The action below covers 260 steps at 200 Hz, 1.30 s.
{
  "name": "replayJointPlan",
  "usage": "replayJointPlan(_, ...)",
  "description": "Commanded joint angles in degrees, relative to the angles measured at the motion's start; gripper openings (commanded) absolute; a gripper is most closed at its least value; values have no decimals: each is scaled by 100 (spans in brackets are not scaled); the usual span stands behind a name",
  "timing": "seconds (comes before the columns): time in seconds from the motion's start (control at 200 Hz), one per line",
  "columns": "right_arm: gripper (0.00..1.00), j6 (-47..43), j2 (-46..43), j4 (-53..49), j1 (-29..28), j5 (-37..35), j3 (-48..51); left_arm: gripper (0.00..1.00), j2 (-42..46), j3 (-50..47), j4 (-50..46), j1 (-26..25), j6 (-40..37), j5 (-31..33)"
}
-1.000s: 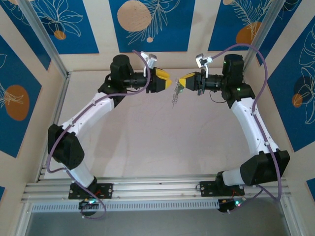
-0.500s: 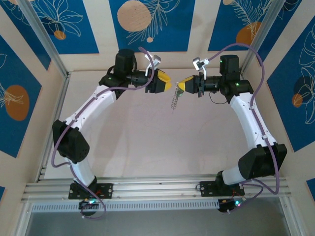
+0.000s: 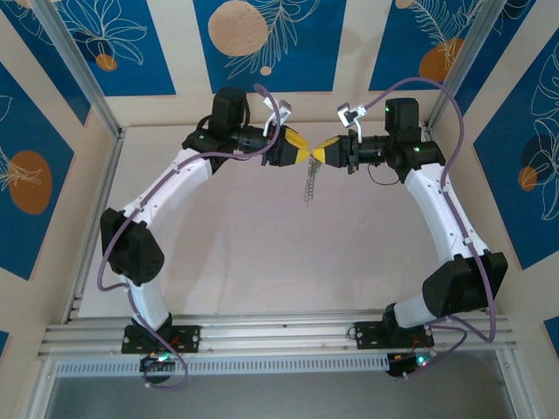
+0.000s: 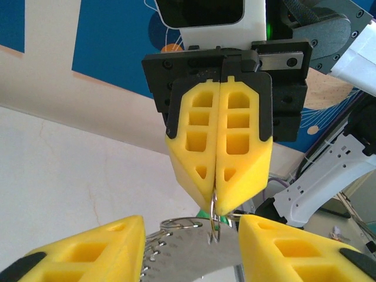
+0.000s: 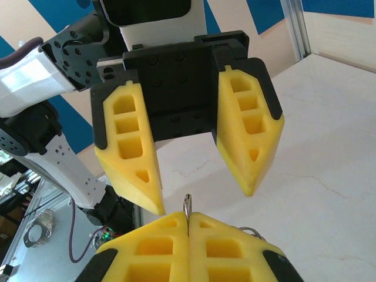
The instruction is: Put the keys on the keyring
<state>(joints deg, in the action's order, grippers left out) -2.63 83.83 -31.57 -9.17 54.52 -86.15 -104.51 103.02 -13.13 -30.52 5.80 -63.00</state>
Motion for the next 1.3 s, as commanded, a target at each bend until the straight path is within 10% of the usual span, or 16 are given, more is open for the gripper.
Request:
replayJointPlan(0.0, 0, -82, 37, -98, -43, 231, -154, 42, -96, 233, -90, -61, -62, -174)
replayJointPlan(0.695, 0, 80, 24, 131, -37, 201, -99, 0, -180, 305, 11, -232, -36, -279)
replayJointPlan(0.885, 37, 1420, -644, 1851, 406, 103, 723, 0, 101, -378, 1484, -227, 815, -9)
replayJointPlan(1.295, 46, 3001, -2110, 4437, 605, -1262, 3297, 0, 447, -1452, 4200, -263, 2694, 427)
